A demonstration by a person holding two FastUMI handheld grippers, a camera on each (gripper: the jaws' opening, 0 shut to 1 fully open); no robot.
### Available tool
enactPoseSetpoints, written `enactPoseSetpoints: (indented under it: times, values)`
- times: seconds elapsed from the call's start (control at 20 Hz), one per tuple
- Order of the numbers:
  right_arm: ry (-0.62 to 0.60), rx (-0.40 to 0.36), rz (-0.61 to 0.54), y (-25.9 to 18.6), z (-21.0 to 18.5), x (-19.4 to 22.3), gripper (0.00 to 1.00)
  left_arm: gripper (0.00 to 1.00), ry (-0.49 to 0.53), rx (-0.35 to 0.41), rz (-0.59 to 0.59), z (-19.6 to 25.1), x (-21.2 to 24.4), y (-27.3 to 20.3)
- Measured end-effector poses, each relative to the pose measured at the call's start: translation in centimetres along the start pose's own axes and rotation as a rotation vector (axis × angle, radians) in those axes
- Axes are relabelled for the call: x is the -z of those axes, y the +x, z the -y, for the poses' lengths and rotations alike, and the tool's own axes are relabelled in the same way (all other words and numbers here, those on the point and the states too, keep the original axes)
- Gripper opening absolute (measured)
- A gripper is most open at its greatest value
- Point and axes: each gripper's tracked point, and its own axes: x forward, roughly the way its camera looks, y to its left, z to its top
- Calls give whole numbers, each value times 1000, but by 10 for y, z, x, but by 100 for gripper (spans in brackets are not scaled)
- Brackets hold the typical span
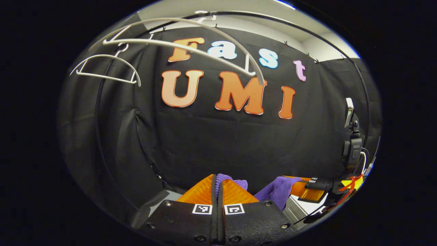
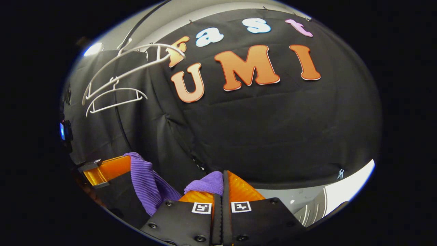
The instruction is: Grasp the clothes on the hanger with both hands and then place them into the laundry hamper below.
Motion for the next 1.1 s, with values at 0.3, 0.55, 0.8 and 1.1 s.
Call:
enactPoseSetpoints:
  times: [0.3,0.55,0.8,1.1]
  values:
    - [20,47,-99,30,34,78,8,0,25,-33,-180,-18,106,36]
    - [24,97,-230,61,58,161,8,0,-22,-116,-421,-46,222,54]
    - [32,133,-375,80,74,245,8,1,-83,-135,-586,-53,310,58]
    - [9,166,-462,91,89,299,8,1,-116,-152,-738,-61,384,52]
